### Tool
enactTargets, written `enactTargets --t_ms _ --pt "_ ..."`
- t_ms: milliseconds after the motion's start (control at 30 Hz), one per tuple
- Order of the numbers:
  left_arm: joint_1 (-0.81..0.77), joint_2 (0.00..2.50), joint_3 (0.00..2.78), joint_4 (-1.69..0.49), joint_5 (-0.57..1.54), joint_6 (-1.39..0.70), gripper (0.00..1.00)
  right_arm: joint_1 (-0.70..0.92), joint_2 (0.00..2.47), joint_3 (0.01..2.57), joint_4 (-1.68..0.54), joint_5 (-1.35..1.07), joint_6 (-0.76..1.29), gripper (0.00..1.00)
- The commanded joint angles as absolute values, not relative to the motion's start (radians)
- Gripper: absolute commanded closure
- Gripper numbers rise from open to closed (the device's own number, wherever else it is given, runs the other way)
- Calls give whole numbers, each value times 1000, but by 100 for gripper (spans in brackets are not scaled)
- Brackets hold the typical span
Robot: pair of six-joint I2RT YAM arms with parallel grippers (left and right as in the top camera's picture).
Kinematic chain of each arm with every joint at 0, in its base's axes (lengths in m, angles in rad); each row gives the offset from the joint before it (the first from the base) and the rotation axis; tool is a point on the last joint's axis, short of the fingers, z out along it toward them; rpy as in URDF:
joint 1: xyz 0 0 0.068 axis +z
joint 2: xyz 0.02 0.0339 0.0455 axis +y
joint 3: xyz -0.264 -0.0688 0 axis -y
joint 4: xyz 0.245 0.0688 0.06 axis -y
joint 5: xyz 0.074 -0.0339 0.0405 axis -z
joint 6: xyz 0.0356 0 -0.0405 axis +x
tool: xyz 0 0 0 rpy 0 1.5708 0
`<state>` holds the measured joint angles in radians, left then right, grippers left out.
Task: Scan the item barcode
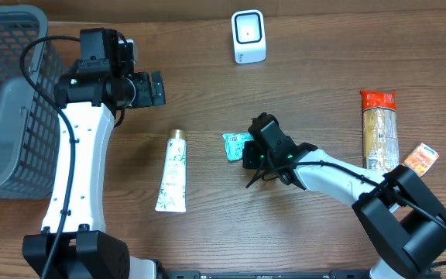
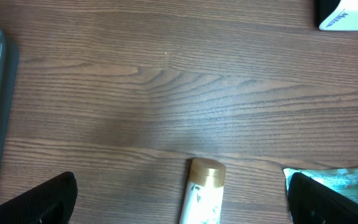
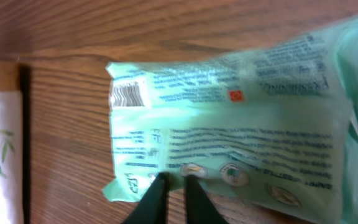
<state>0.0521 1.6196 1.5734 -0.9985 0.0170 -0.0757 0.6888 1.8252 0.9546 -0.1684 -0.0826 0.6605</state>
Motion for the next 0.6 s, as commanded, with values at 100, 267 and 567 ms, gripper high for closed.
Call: enactTargets --t_ms 100,267,567 --pt "39 1615 1585 -994 11 -89 0 680 1831 981 -174 -25 677 96" --pt "39 1615 1585 -995 11 -89 0 657 1831 981 -220 67 677 91" --pt "39 1615 1585 -994 12 -89 0 634 1824 989 -234 121 671 85"
